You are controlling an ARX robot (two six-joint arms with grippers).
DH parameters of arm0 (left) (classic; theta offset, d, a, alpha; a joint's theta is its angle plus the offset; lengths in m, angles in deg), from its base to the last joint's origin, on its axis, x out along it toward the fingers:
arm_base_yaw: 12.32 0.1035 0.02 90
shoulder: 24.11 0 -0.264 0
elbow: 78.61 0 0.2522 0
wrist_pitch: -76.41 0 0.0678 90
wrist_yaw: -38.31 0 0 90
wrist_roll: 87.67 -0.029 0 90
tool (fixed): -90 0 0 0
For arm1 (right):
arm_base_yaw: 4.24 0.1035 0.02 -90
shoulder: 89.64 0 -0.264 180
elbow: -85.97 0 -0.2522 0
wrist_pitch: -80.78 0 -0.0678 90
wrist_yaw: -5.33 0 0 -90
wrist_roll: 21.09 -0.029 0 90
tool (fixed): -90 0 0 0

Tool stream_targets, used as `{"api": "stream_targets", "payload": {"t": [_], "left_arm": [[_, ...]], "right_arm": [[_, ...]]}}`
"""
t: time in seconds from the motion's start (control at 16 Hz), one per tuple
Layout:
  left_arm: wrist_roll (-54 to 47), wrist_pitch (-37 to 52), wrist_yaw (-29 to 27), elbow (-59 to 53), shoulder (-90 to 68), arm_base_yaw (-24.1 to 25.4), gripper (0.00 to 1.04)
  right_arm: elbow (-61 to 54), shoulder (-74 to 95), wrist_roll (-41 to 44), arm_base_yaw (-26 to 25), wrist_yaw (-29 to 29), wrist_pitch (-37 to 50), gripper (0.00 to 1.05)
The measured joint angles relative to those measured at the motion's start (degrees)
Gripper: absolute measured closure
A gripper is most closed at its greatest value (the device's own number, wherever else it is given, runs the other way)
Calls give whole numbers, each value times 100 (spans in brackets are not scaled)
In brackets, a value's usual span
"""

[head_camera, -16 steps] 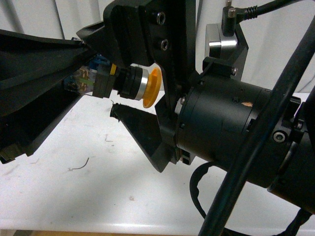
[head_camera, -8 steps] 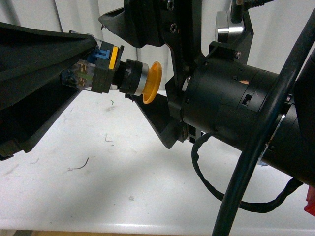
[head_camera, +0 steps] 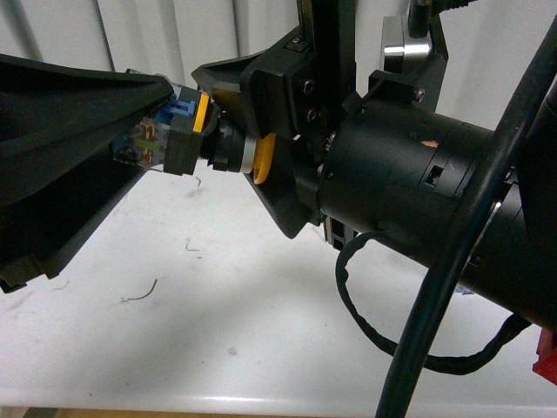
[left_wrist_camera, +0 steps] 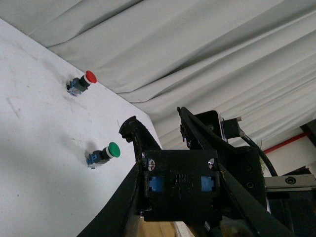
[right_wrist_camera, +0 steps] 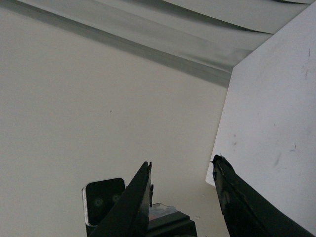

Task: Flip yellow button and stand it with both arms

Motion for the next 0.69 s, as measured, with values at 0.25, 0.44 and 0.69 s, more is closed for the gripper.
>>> {"api": "stream_targets", "payload": {"t": [0.25, 0.44, 0.69], "left_arm": [[140, -2, -7, 0, 0, 9, 70], [168, -33, -28, -26, 74, 2, 61], [111, 48, 90, -219, 732, 404, 10]], "right_arm": [[0, 0, -22, -2, -2, 13, 71], [0, -4, -22, -46, 15, 24, 72], [-7, -20, 22, -151, -4, -63, 74]]}}
